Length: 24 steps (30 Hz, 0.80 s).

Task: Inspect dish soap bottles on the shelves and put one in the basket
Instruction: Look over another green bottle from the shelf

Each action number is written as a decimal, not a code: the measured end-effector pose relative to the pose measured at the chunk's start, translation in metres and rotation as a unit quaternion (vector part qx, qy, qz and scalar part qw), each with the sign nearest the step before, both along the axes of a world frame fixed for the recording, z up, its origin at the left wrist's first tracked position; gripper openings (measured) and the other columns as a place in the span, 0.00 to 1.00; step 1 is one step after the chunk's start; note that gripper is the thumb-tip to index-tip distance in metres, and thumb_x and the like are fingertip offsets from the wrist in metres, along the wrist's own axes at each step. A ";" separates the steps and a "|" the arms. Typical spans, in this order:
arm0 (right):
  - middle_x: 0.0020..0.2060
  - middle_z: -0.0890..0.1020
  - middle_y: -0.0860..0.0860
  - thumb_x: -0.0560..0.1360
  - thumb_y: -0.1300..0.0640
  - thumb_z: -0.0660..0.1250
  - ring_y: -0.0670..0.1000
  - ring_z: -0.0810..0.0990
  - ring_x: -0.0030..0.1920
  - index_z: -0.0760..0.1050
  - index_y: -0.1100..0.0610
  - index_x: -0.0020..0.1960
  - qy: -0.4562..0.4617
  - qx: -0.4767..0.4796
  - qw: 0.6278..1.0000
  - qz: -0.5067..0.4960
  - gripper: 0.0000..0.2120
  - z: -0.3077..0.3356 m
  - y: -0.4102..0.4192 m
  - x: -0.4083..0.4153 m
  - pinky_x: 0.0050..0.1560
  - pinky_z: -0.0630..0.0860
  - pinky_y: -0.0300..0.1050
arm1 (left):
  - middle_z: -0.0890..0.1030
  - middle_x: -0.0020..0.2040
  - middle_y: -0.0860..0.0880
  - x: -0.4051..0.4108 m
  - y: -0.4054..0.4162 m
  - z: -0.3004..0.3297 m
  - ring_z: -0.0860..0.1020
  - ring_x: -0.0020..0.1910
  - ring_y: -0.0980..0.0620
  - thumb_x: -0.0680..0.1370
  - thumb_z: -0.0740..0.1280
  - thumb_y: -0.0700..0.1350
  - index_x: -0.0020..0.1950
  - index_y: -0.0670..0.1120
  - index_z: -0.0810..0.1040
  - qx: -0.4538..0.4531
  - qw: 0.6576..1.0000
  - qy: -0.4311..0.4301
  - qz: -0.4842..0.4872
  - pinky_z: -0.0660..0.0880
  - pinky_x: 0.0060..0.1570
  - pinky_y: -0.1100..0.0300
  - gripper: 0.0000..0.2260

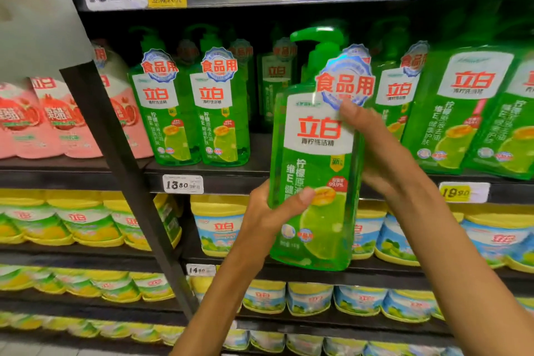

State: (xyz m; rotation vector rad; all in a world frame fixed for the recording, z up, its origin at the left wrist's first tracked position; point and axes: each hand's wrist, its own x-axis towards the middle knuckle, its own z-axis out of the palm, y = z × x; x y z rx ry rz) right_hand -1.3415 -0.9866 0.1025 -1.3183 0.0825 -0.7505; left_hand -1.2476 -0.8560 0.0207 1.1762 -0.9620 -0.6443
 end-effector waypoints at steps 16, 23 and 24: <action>0.62 0.80 0.57 0.63 0.36 0.73 0.57 0.78 0.56 0.73 0.57 0.67 0.052 0.051 0.997 0.011 0.39 0.001 0.012 -0.002 0.60 0.73 0.54 | 0.84 0.44 0.41 -0.002 0.000 -0.006 0.84 0.38 0.45 0.75 0.58 0.63 0.62 0.38 0.78 0.041 0.915 0.338 -0.215 0.81 0.35 0.52 0.31; 0.46 0.86 0.54 0.68 0.41 0.72 0.52 0.84 0.45 0.78 0.58 0.57 0.019 0.043 0.993 -0.109 0.25 0.003 0.023 0.003 0.50 0.82 0.52 | 0.86 0.47 0.47 0.015 0.007 0.000 0.84 0.46 0.52 0.67 0.59 0.67 0.56 0.48 0.83 0.087 0.960 0.202 -0.174 0.81 0.44 0.56 0.30; 0.44 0.86 0.53 0.68 0.43 0.73 0.51 0.85 0.43 0.79 0.58 0.55 0.018 0.031 0.989 -0.144 0.23 0.004 0.023 0.003 0.48 0.82 0.50 | 0.84 0.54 0.47 0.016 0.010 0.003 0.83 0.53 0.50 0.65 0.63 0.71 0.60 0.50 0.81 0.090 0.964 0.186 -0.170 0.79 0.52 0.53 0.33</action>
